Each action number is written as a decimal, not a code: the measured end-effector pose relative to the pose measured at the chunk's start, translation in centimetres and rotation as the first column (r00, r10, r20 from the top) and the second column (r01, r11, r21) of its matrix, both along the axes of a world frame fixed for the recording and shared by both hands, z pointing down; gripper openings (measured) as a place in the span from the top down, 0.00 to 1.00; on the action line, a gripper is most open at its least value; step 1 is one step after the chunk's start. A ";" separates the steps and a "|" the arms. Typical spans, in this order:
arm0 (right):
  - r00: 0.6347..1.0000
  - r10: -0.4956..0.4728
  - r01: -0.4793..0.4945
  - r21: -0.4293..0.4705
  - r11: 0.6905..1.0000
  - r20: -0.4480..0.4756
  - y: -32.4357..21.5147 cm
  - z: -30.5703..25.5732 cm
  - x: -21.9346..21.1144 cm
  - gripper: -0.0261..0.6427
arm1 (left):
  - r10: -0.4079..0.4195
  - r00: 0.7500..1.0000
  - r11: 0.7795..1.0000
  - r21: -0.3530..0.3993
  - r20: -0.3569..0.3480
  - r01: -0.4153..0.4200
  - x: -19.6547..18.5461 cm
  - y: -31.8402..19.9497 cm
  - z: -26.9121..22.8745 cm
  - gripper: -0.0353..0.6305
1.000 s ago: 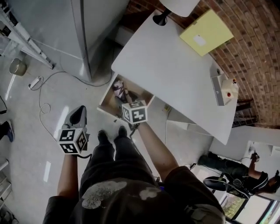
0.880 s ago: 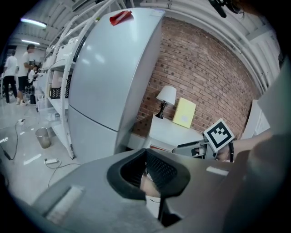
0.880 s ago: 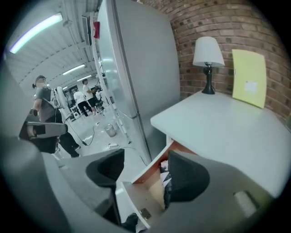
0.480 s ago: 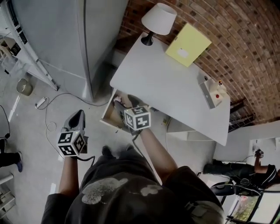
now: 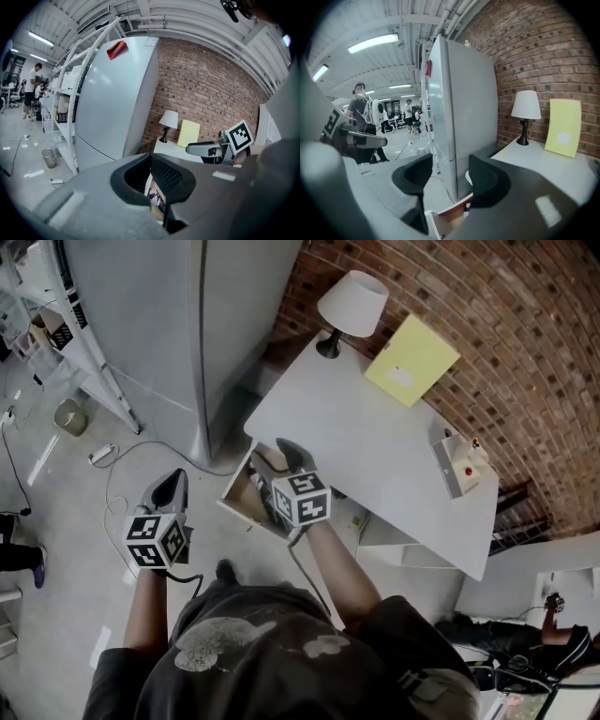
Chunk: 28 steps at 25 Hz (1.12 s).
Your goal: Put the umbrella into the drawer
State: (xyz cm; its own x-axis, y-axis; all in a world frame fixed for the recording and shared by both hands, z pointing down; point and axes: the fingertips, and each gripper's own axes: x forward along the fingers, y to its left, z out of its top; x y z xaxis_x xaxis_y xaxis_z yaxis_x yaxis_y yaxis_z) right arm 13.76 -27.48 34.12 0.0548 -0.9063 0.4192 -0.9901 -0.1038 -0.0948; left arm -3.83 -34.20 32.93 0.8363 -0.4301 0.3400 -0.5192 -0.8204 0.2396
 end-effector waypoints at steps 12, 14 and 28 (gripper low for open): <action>0.997 -0.077 0.076 0.032 0.997 0.029 3.4 -2.4 0.4 0.95 | -0.085 0.996 0.996 0.037 -0.005 0.086 0.1 4.7 -2.2 0.93; 0.995 -0.095 0.094 0.028 0.995 0.028 4.3 -2.4 0.3 0.95 | -0.095 0.995 0.995 0.038 -0.004 0.095 0.2 5.7 -2.2 0.93; 0.982 -0.183 0.181 0.054 0.982 0.042 10.6 -3.2 0.0 0.95 | -0.190 0.982 0.978 0.085 0.010 0.188 -1.0 12.9 -3.9 0.93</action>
